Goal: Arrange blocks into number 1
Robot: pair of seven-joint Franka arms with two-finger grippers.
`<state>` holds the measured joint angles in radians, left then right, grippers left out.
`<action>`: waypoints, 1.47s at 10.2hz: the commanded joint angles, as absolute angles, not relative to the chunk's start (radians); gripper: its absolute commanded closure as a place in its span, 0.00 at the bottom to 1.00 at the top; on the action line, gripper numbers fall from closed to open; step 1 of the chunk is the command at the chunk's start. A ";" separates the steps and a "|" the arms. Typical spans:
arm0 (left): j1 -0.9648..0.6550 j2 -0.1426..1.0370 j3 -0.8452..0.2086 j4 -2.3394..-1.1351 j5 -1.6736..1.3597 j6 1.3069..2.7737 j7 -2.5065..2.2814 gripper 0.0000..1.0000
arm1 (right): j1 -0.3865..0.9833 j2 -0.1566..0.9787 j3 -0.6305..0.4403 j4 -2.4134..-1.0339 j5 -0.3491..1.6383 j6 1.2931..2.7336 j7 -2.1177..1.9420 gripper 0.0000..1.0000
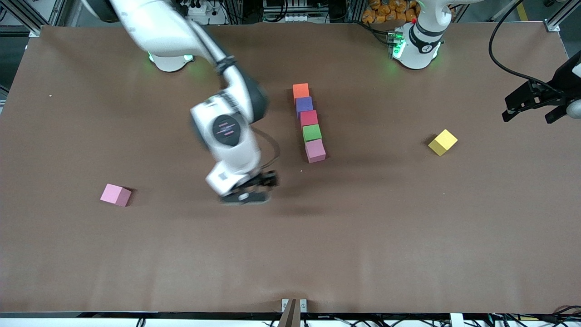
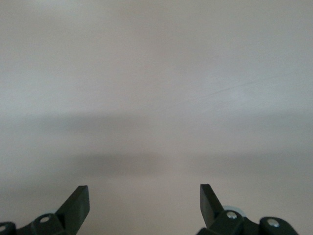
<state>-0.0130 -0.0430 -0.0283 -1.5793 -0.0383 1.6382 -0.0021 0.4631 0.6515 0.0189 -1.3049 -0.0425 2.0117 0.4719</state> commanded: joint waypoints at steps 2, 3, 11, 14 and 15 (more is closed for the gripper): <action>-0.020 -0.032 -0.023 -1.551 -0.057 1.612 -0.014 0.00 | 0.226 0.557 0.041 -1.347 -0.043 1.887 0.189 0.00; -0.020 -0.032 -0.023 -1.551 -0.057 1.612 -0.014 0.00 | 0.186 0.542 0.043 -1.345 -0.040 1.867 0.132 0.00; -0.020 -0.035 -0.023 -1.551 -0.049 1.582 -0.014 0.00 | 0.061 0.192 -0.018 -1.610 -0.034 1.825 -0.132 0.00; -0.020 -0.038 -0.023 -1.551 -0.049 1.574 -0.014 0.00 | 0.039 0.066 -0.006 -1.609 -0.035 1.749 -0.127 0.00; -0.020 -0.038 -0.023 -1.549 -0.049 1.572 -0.014 0.00 | 0.031 0.049 -0.008 -1.588 -0.031 1.726 -0.130 0.00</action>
